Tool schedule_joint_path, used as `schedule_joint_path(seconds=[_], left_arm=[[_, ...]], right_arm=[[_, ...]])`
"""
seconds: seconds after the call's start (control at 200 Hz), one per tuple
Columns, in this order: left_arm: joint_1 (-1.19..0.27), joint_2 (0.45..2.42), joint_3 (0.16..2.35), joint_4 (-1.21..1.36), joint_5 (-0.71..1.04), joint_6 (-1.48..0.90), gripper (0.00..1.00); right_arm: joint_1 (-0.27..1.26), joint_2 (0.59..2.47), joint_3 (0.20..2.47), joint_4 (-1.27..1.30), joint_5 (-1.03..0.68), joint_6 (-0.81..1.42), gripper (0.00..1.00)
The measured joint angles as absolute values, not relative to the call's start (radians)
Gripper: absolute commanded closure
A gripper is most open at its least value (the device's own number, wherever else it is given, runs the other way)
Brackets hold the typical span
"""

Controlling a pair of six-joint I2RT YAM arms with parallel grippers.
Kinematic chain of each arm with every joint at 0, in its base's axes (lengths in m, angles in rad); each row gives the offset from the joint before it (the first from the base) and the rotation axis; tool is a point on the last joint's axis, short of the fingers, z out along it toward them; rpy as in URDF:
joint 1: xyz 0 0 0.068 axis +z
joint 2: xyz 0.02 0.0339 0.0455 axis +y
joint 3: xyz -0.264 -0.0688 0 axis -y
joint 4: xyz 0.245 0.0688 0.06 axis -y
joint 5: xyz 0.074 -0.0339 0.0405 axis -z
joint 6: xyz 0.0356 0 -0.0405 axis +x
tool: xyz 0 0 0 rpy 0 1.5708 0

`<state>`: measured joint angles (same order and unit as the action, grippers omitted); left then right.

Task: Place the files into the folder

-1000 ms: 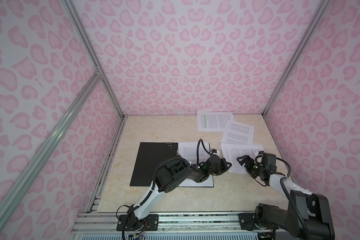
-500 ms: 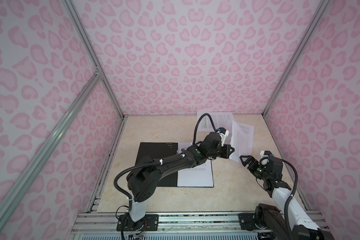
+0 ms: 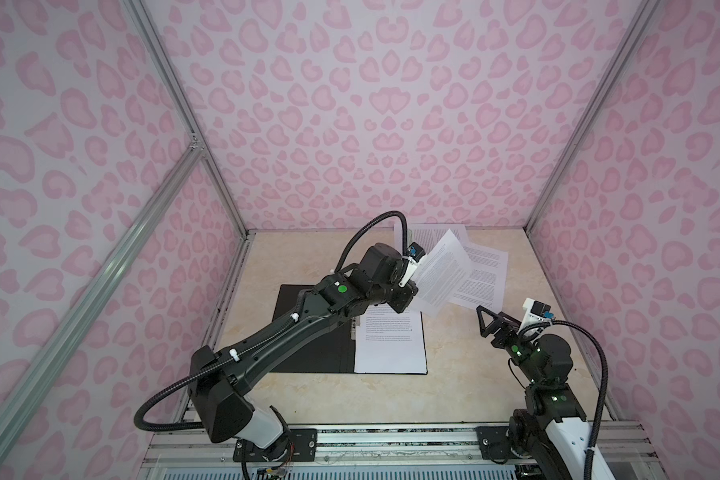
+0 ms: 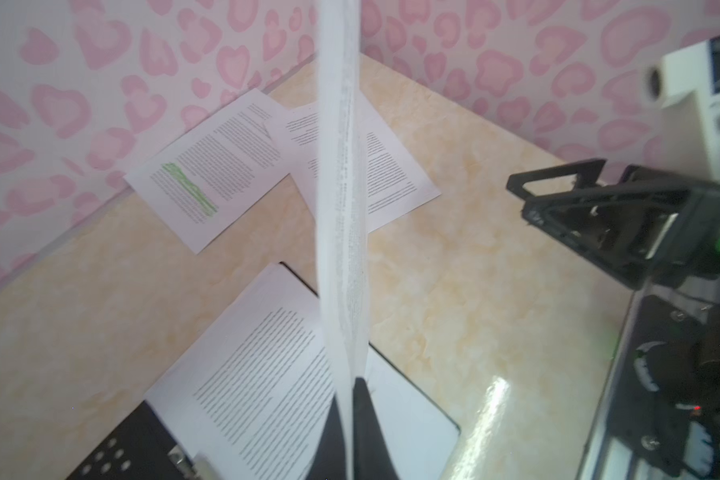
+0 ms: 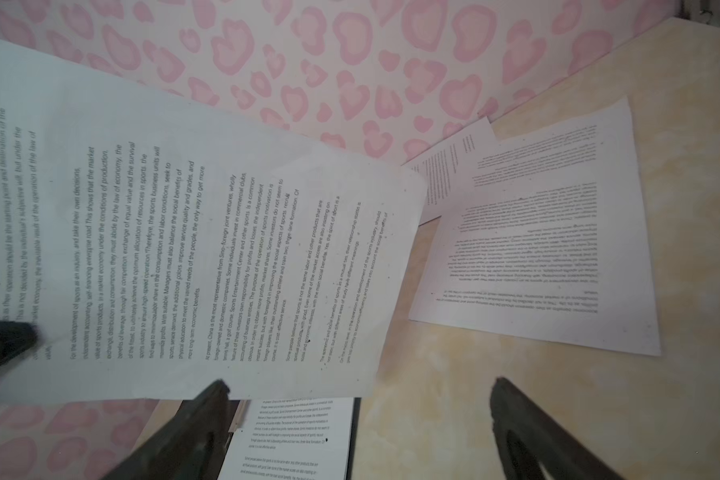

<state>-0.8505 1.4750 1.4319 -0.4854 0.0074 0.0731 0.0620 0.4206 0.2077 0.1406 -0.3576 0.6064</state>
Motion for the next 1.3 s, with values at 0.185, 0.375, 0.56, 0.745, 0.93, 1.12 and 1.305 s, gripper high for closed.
schedule_joint_path(seconds=[0.185,0.375,0.56,0.745,0.93,1.12,1.305], left_arm=[[-0.830,1.358,1.361,-0.476,-0.114,0.237,0.96],[-0.825,1.233,1.257,-0.429,-0.193,0.356,0.96],[-0.794,1.110,1.139,-0.384,-0.236,0.397,0.96],[-0.784,1.029,1.110,-0.365,-0.222,0.413,0.96],[-0.780,1.000,1.108,-0.358,-0.198,0.418,0.96],[-0.773,1.006,1.115,-0.360,-0.171,0.409,0.96],[-0.739,1.034,1.137,-0.367,-0.182,0.383,0.96]], right_arm=[[0.271,0.446,0.233,0.250,-0.272,0.434,0.04],[0.431,0.616,0.390,0.283,-0.233,0.159,0.04],[0.450,0.739,0.489,0.300,-0.221,-0.023,0.05],[0.458,0.834,0.489,0.343,-0.317,-0.132,0.07],[0.588,0.887,0.520,0.365,-0.363,-0.249,0.07],[0.686,0.900,0.526,0.349,-0.365,-0.332,0.06],[0.711,0.868,0.492,0.347,-0.363,-0.333,0.03]])
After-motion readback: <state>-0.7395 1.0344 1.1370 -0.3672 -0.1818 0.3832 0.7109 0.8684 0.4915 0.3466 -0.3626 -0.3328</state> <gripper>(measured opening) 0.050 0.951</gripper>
